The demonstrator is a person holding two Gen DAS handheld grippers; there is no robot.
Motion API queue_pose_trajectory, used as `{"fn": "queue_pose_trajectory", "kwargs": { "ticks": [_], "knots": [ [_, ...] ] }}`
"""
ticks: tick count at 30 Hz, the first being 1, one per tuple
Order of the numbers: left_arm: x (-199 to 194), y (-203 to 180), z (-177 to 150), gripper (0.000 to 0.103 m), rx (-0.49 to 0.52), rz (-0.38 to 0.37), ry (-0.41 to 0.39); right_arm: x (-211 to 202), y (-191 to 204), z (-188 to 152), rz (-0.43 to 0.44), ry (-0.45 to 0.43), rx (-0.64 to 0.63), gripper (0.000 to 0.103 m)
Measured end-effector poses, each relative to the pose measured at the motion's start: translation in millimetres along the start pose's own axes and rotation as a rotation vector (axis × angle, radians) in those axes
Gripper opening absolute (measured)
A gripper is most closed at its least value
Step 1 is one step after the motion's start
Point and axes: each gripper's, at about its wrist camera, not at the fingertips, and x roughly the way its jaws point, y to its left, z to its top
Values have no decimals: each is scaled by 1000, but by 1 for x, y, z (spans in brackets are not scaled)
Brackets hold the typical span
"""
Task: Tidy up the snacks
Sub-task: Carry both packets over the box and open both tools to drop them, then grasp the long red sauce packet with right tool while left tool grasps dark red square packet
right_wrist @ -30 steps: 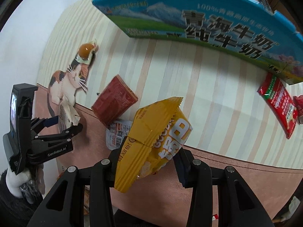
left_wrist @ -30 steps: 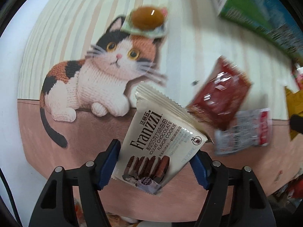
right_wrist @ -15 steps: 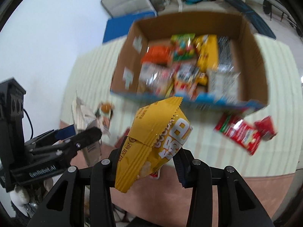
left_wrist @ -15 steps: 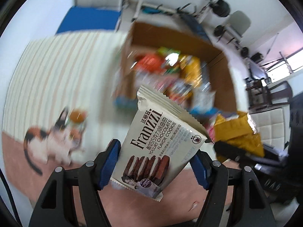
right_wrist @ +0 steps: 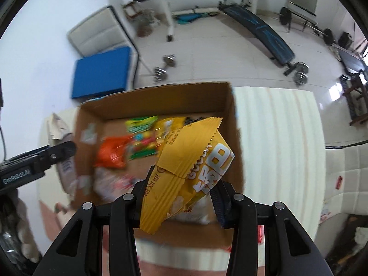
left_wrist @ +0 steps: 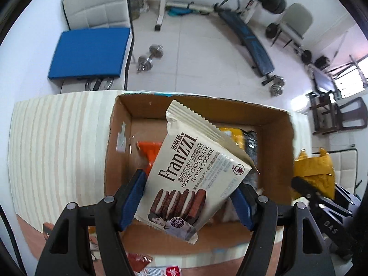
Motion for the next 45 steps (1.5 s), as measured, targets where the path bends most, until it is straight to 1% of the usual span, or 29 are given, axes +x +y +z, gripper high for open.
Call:
{"fn": "queue_pose_trajectory", "kwargs": {
  "ticks": [2, 4, 5, 7, 9, 10, 11, 12, 13, 15, 17, 19, 20, 22, 23, 25, 27, 30, 33, 36, 39, 43, 45],
  "knots": [
    [18, 4, 17, 69, -14, 27, 23, 17, -7, 15, -17, 24, 12, 46],
    [31, 7, 24, 70, -24, 45, 46, 31, -10, 23, -25, 42, 26, 46],
    [42, 10, 32, 71, -32, 56, 71, 37, -12, 28, -31, 50, 36, 46],
    [56, 14, 38, 71, -47, 57, 106, 51, -17, 35, -42, 93, 54, 48],
    [60, 14, 41, 71, -55, 88, 112, 61, -19, 42, -55, 117, 67, 71],
    [61, 15, 43, 72, -60, 107, 105, 63, -18, 42, -63, 115, 69, 93],
    [62, 14, 43, 77, -61, 112, 111, 64, -18, 41, -68, 110, 66, 95],
    [64, 12, 44, 81, -57, 117, 116, 65, -16, 41, -67, 108, 62, 95],
    [65, 10, 44, 88, -56, 111, 114, 66, -15, 41, -64, 111, 58, 95],
    [66, 9, 45, 88, -55, 110, 111, 66, -13, 39, -65, 107, 53, 95],
    [65, 8, 41, 88, -52, 90, 108, 66, -10, 38, -63, 106, 48, 95],
    [65, 8, 39, 88, -58, 88, 107, 64, -9, 34, -50, 109, 52, 95],
    [63, 9, 37, 88, -60, 70, 106, 63, -8, 33, -42, 109, 52, 95],
    [63, 11, 33, 88, -65, 65, 108, 61, -4, 28, -36, 105, 44, 95],
    [60, 11, 28, 88, -69, 41, 105, 59, -2, 24, -38, 85, 42, 95],
    [53, 11, 19, 88, -72, 24, 102, 57, 3, 18, -30, 76, 25, 96],
    [44, 8, 8, 88, -63, -2, 81, 54, 9, 10, -25, 67, 4, 98],
    [28, 2, -12, 88, -52, 0, 39, 51, 18, -3, -21, 52, -41, 99],
    [14, -2, -28, 88, -55, 3, 4, 47, 23, -16, 5, 40, -58, 99],
    [-4, -4, -46, 88, -64, 2, -35, 38, 26, -28, 27, 26, -61, 99],
    [-22, -5, -63, 88, -63, 17, -80, 23, 27, -43, 66, 9, -49, 99],
    [-40, -4, -89, 88, -49, 28, -119, 4, 28, -70, 89, -19, -35, 99],
    [-46, -3, -108, 88, -33, 45, -138, -1, 26, -89, 94, -8, -28, 99]
  ]
}}
